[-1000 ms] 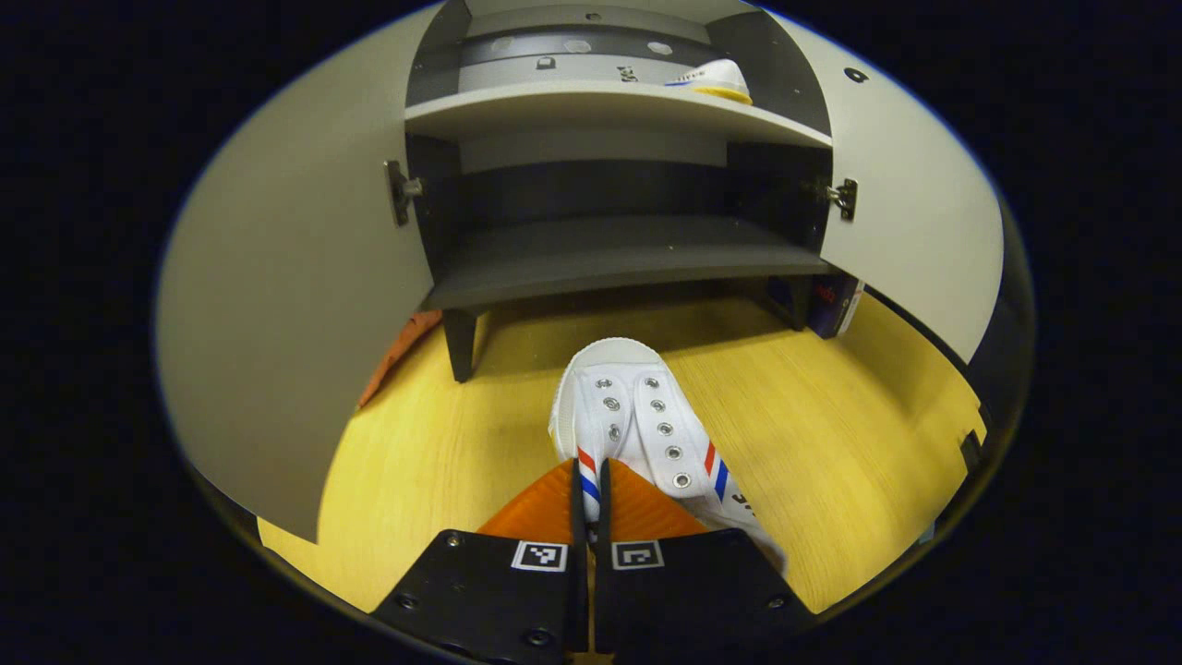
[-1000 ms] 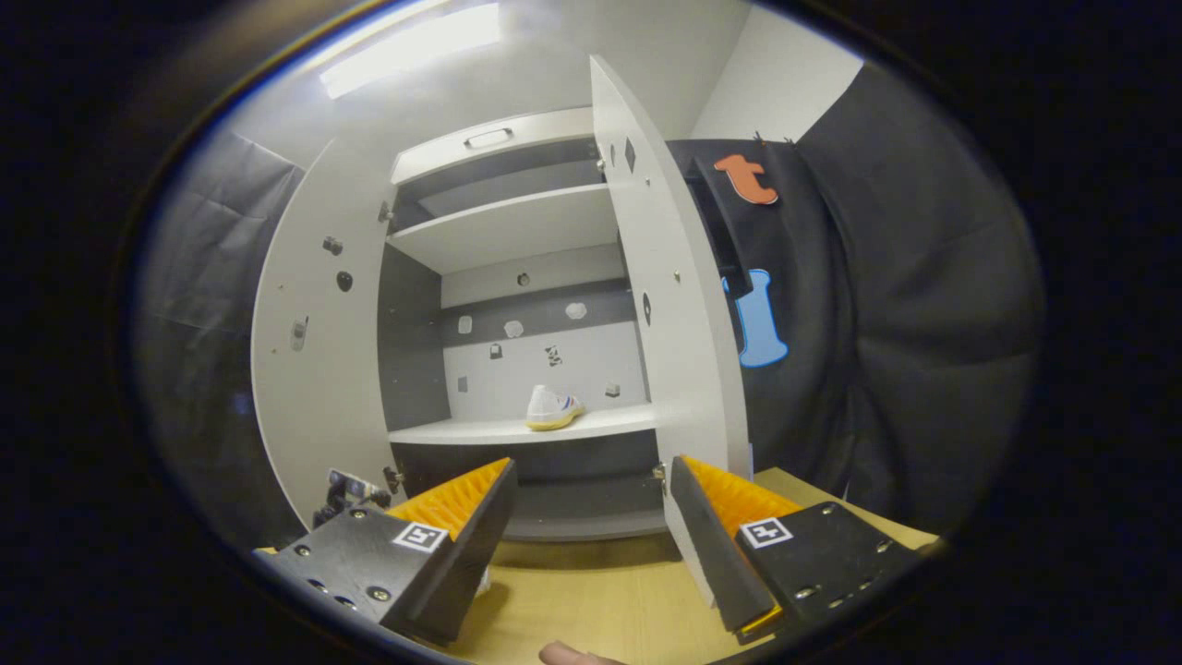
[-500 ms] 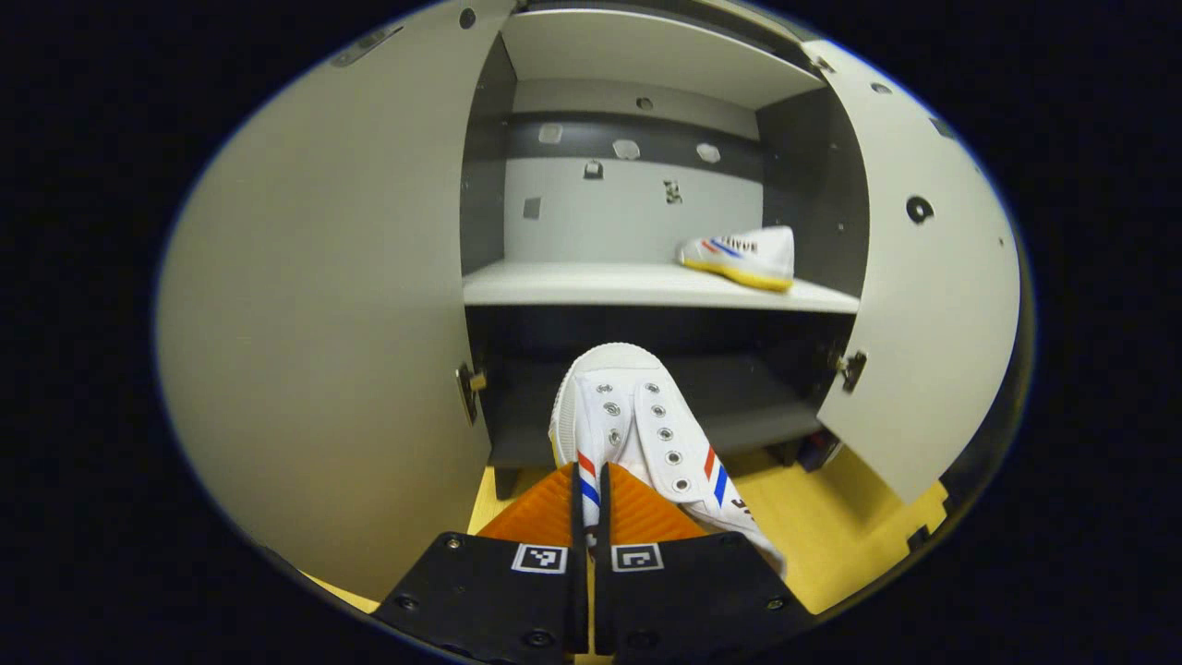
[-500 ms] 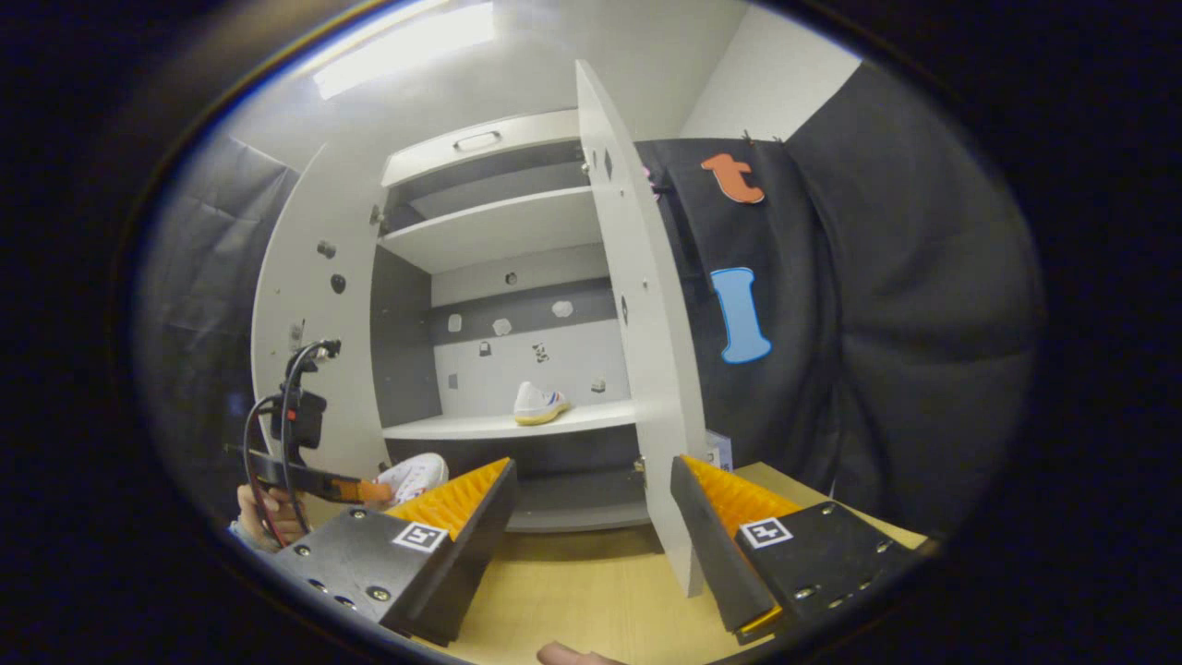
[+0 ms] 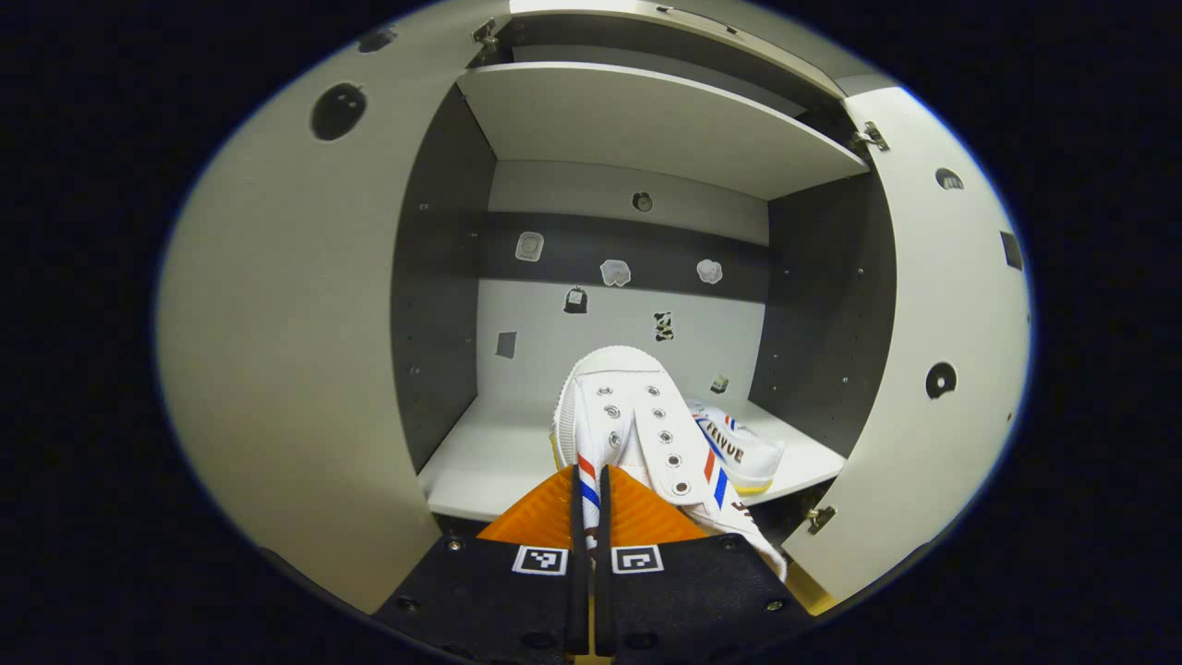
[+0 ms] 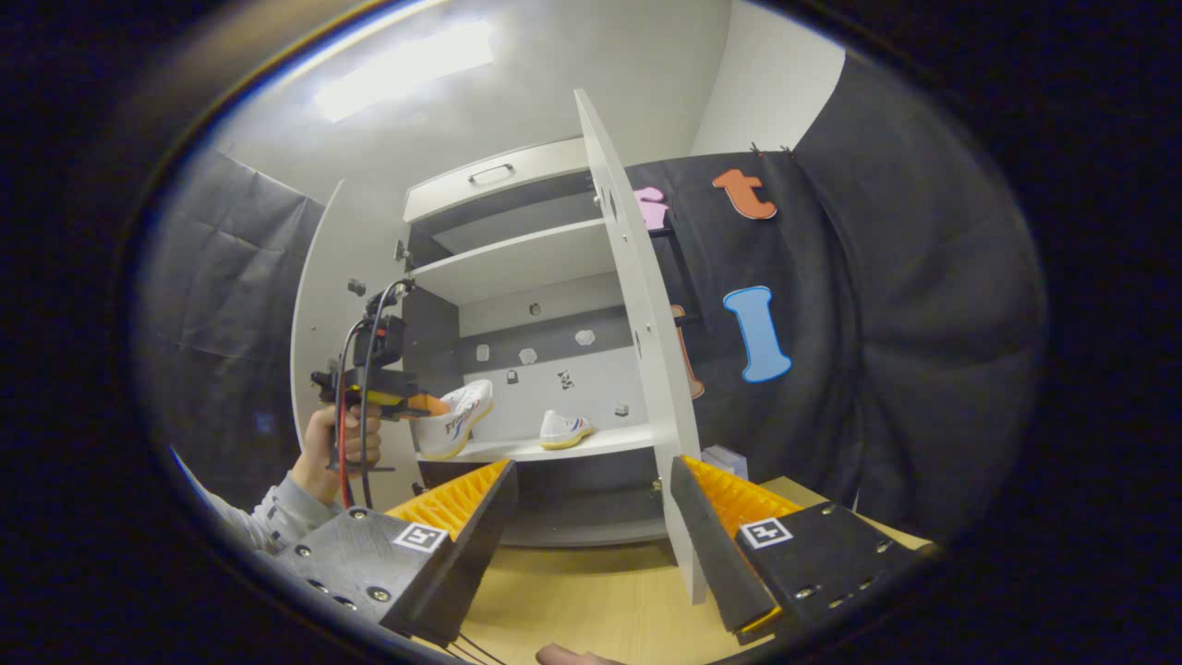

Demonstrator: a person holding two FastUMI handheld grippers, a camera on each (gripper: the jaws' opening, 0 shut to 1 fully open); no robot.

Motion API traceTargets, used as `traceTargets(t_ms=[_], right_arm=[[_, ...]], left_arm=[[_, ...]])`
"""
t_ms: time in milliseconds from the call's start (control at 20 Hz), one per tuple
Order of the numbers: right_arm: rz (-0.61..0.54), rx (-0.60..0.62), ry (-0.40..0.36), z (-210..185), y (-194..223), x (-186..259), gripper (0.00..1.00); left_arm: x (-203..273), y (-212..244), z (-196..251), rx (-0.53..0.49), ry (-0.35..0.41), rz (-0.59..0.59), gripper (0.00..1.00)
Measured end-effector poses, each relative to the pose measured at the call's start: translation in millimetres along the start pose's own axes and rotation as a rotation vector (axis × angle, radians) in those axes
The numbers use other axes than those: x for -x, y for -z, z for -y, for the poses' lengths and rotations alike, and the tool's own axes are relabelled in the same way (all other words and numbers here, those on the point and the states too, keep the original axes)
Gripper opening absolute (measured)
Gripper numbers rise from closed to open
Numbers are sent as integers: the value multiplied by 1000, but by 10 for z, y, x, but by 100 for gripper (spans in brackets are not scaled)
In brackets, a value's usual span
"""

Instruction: Grab one shoe with the right hand and put it into the shoe cabinet, grab the other shoe with the left hand and put it into the shoe cabinet; then close the right door with the right hand and the left door with the left hand.

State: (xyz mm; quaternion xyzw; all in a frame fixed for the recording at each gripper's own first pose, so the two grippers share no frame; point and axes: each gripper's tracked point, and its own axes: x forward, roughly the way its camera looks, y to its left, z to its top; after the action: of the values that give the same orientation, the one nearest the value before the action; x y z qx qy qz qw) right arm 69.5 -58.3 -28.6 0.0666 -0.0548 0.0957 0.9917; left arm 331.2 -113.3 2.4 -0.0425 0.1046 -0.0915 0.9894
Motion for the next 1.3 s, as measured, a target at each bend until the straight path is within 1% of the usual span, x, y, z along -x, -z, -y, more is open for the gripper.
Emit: traceTargets(t_ms=[100,250,300,350,450,500,700,850,900,950,1000,1050,1100,1150,1200,1250,1300], right_arm=[[-2,12,3,37,-15,14,99],[18,22,4,55,-92,60,99],[21,19,1,46,-99,73,99],[22,17,-4,30,-102,85,97],[21,18,-8,34,-111,102,97],[18,24,-8,42,-100,92,97],[4,42,0,56,-66,99,99],[2,22,-1,51,-58,103,97],[1,19,-1,53,-57,105,97],[0,18,2,53,-58,105,97],[0,16,4,53,-58,104,97],[-2,15,6,49,-51,105,97],[-9,13,10,56,-38,103,99],[-16,11,15,68,-21,99,99],[-24,11,26,90,2,96,99],[-29,13,35,113,26,93,99],[-33,17,44,139,41,101,99]], left_arm=[[-281,-172,42,14,-6,-12,3],[-635,-274,52,-22,-31,-22,3],[-779,-271,63,-27,-36,-17,3],[-922,-235,81,-48,-33,-29,3],[-1152,-122,43,-85,-30,-51,3],[-1234,-53,-18,-83,-45,-62,4],[-1450,201,-271,-89,-107,-118,4],[-1500,230,-274,-66,-90,-112,4],[-1466,270,-260,-68,-84,-128,4],[-1457,248,-180,-80,-42,-96,8],[-1441,83,-220,-70,-66,-20,27],[-1430,-46,-254,-40,-75,37,45],[-1306,-75,-198,-15,-66,44,64],[-1220,-52,-211,-17,-78,39,70],[-1141,-87,-231,-44,-97,44,91],[-1031,-111,-205,-74,-103,58,98],[-919,-123,-147,-110,-103,66,100]])
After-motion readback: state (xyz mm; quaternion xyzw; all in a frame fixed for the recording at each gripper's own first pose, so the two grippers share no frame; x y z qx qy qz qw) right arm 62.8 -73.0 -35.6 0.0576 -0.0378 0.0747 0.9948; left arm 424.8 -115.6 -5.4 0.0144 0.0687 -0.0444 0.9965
